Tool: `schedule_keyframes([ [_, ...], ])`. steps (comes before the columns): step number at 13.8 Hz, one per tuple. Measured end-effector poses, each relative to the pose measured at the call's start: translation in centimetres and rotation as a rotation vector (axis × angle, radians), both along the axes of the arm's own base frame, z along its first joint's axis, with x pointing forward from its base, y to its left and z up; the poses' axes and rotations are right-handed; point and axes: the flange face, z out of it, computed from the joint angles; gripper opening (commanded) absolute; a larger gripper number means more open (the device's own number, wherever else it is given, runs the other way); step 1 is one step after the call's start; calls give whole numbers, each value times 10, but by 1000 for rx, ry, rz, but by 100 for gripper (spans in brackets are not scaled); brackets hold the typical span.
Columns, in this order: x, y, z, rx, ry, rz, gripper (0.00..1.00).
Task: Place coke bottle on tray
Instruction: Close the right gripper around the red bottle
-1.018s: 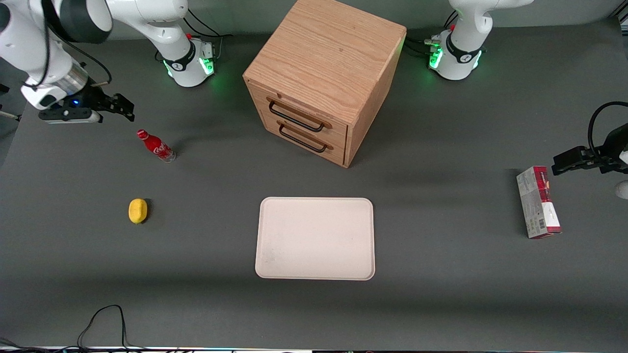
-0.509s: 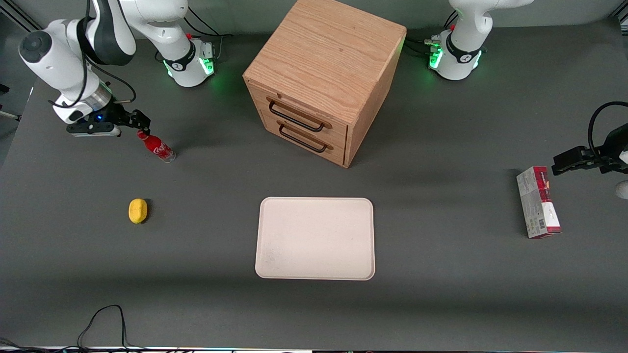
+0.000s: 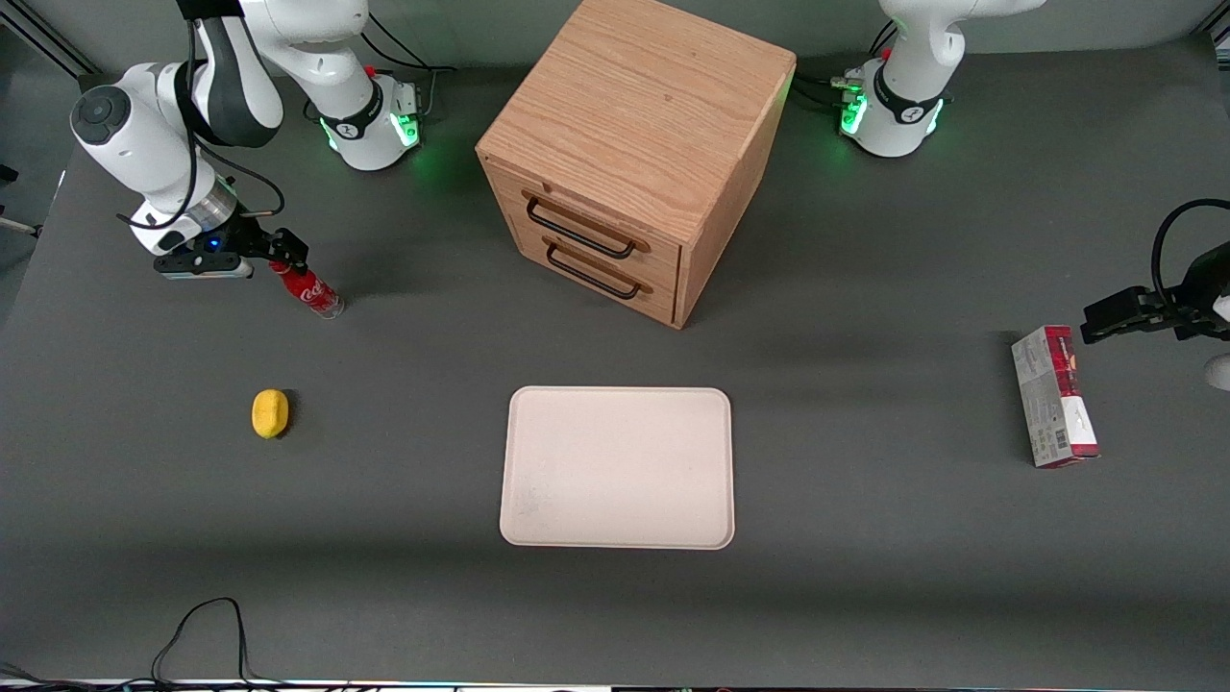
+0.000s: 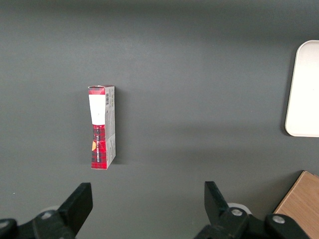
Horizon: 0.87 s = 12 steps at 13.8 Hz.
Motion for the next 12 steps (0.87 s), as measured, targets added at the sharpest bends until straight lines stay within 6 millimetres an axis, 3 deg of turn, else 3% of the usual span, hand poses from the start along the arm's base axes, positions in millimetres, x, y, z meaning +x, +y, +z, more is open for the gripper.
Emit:
schedule_keyframes([
  [6, -3, -3, -4, 8, 19, 3, 97],
  [8, -3, -2, -4, 9, 23, 5, 54],
  [9, -4, -2, -5, 9, 29, 5, 40],
  [12, -5, 1, -6, 10, 45, 14, 25],
])
